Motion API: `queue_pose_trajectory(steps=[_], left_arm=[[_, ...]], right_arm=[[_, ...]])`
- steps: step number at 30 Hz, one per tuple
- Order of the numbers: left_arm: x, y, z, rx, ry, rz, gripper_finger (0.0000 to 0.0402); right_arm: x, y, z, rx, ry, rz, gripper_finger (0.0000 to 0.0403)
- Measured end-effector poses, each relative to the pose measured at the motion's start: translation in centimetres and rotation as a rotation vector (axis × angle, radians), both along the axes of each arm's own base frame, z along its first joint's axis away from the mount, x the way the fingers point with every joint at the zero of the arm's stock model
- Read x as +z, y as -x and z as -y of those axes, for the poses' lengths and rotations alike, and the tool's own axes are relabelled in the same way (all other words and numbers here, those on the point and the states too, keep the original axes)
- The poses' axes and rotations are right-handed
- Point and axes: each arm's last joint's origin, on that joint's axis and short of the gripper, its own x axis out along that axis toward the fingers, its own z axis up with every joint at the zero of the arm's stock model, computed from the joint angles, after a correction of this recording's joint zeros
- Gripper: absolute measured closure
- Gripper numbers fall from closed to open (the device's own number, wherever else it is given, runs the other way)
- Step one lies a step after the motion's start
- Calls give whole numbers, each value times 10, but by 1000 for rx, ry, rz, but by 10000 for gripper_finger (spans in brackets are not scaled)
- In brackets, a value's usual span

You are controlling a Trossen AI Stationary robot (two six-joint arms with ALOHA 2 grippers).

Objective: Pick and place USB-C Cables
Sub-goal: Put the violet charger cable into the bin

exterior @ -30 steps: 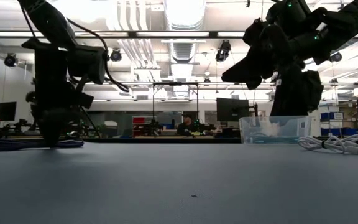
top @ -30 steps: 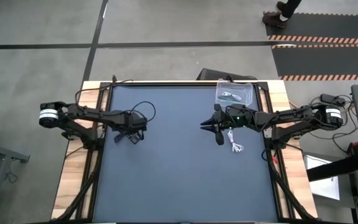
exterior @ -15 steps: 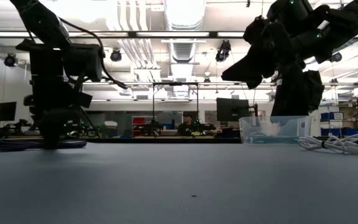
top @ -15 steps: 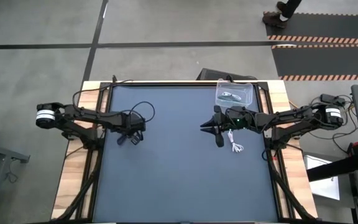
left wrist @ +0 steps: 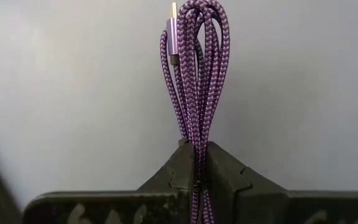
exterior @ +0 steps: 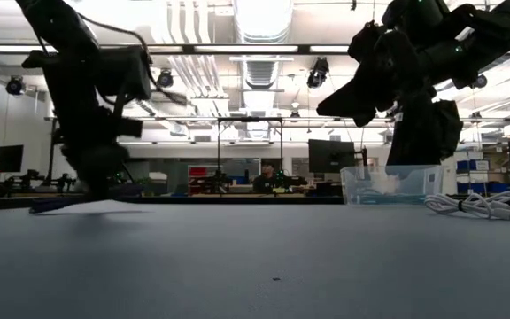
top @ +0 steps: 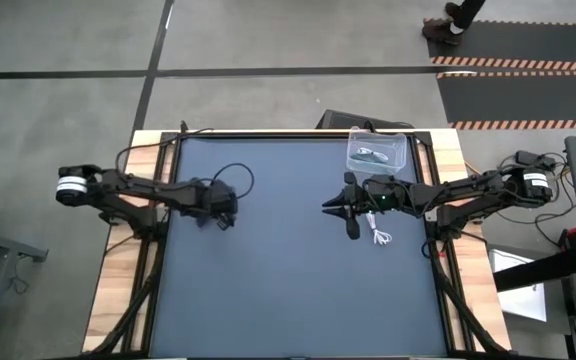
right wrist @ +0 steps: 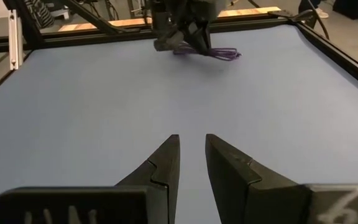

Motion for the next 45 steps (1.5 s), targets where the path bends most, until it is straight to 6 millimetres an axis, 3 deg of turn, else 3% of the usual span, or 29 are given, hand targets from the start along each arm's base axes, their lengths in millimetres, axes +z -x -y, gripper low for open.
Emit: queue_pose_trajectory(steps=[7, 16, 21, 34, 45], left_arm=[[22, -19, 15, -189, -97, 252, 393], [61, -49, 43, -496, -313, 699, 393], [73, -60, 55, -577, -398, 847, 394], [67, -82, 70, -642, -425, 1021, 394], [64, -102, 75, -684, -451, 1182, 394]], right_arm=[[1, 0, 0, 0, 3, 17, 335], [7, 1, -5, 4, 35, 171, 335], [12, 2, -12, 40, 70, 275, 335], [31, 1, -34, 104, 152, 453, 335], [34, -2, -36, 116, 122, 453, 332]])
